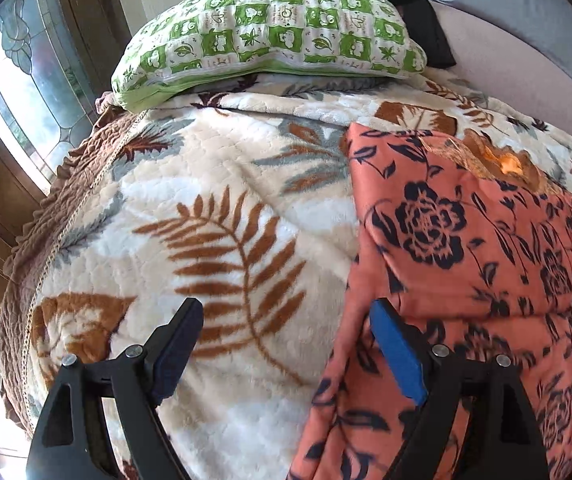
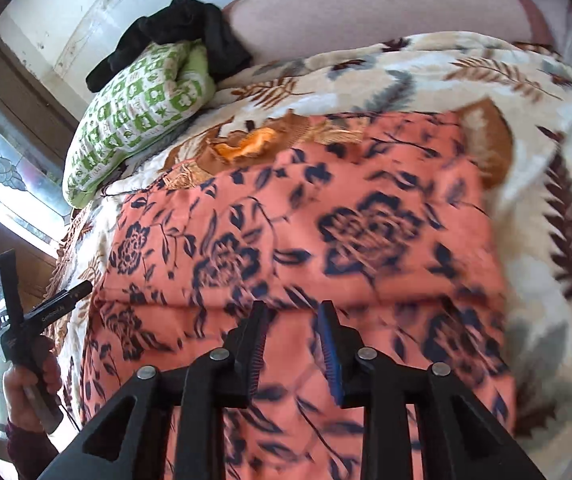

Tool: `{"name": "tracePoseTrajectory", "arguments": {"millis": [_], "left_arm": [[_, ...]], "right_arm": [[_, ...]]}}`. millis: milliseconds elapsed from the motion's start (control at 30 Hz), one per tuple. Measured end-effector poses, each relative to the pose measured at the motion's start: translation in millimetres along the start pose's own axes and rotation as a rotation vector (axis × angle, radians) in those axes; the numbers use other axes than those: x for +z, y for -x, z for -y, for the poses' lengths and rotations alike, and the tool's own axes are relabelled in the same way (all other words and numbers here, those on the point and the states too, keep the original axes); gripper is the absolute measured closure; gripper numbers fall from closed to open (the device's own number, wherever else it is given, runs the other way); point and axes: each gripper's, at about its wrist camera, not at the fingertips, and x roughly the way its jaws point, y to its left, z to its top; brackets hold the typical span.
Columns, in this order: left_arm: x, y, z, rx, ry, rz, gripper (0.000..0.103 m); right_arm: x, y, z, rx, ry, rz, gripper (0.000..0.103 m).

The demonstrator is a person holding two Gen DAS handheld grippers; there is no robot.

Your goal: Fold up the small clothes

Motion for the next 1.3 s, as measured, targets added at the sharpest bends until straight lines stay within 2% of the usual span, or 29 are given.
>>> {"name": "tracePoseTrajectory", "arguments": {"millis": [67,167,267,400,467,533,600,700,800,867,900,1000,1067,1100,1133,1200,1233,1267,1300], "left_arm": [[-21,12,-13,-0.061,0.031,-0.018,0.017],[-58,32,-32,-0.145,0.047,-0.033,0.017],[-93,46,-47,-0.148,0.051,-0.056,0.017],[-121,61,-67,-0.193,0.089,-0.097,0.019],[-134,62,-78,-0.24,0.122,-0.133,0.032],[-147,59,-84,-0.286,0.144,-0.18,0.054],[-160,55,-82,-0.307,0.142,-0.211,0.064],[-175,57,-75,-0.305,0.114,-0.202,0.064],[-182,60,-64,-0.327,0.069,-0.206,0.064],[-185,60,-60,-0.362,0.063,-0.219,0.064],[-185,60,-59,-0.373,0.067,-0.225,0.063],[-186,57,-58,-0.376,0.083,-0.238,0.059],[-186,59,-51,-0.357,0.038,-0.236,0.06],[-187,60,-46,-0.339,0.007,-0.236,0.067],[-187,59,-41,-0.326,-0.013,-0.238,0.079],[-186,58,-37,-0.331,-0.024,-0.243,0.088],[-185,58,-37,-0.335,-0.019,-0.246,0.091],[-183,58,-37,-0.342,-0.013,-0.251,0.092],[-182,58,-38,-0.351,-0.008,-0.255,0.094]], "right_arm": [[-26,33,27,-0.003,-0.051,0.01,0.03],[-61,72,61,0.006,-0.125,0.014,0.029],[-89,93,87,0.005,-0.178,0.019,0.029],[-118,97,113,0.027,-0.264,0.017,0.029],[-129,92,122,0.023,-0.298,-0.005,0.029],[-141,86,128,0.005,-0.311,-0.032,0.029],[-152,84,130,0.012,-0.312,-0.028,0.029],[-163,85,121,0.021,-0.273,-0.025,0.029],[-172,82,105,0.086,-0.228,-0.072,0.032],[-176,82,93,0.102,-0.176,-0.094,0.038],[-178,82,89,0.098,-0.163,-0.096,0.038],[-180,79,95,0.088,-0.188,-0.097,0.039],[-181,77,98,0.101,-0.2,-0.1,0.039],[-180,77,95,0.092,-0.182,-0.106,0.039],[-180,76,91,0.073,-0.157,-0.109,0.042],[-180,75,85,-0.002,-0.089,-0.116,0.066],[-180,74,80,-0.058,-0.044,-0.122,0.084],[-180,75,80,-0.07,-0.023,-0.124,0.09],[-179,78,82,-0.044,-0.032,-0.123,0.092]]}}
